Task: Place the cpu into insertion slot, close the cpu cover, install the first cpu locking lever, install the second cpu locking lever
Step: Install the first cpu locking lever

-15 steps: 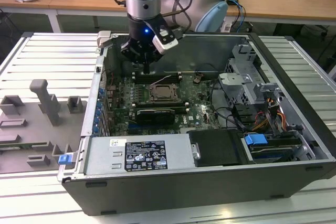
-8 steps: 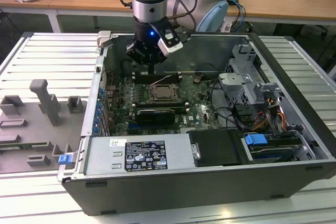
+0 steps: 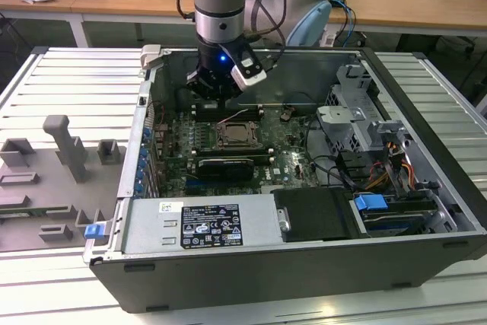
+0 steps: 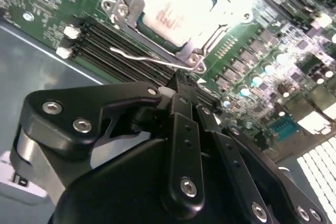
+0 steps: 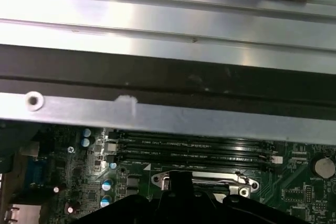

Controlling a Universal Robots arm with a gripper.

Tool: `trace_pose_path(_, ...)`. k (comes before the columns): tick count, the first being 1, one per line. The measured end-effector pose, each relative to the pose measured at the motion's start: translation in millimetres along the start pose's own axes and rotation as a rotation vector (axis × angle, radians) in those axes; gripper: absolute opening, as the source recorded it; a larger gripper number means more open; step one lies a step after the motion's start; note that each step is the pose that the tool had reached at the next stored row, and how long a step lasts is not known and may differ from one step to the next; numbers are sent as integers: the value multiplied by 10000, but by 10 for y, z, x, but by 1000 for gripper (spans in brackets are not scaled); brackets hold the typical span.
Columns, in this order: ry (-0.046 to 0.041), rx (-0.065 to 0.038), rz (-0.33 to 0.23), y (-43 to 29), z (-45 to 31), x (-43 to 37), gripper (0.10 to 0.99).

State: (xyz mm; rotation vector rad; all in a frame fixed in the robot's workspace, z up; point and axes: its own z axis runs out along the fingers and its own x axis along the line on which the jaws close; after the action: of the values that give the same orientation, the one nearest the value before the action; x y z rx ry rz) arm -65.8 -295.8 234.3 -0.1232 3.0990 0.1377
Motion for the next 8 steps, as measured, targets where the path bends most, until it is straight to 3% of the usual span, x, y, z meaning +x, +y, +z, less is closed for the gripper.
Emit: trace_pose_path(8, 12, -2, 1, 69, 77, -177, 106)
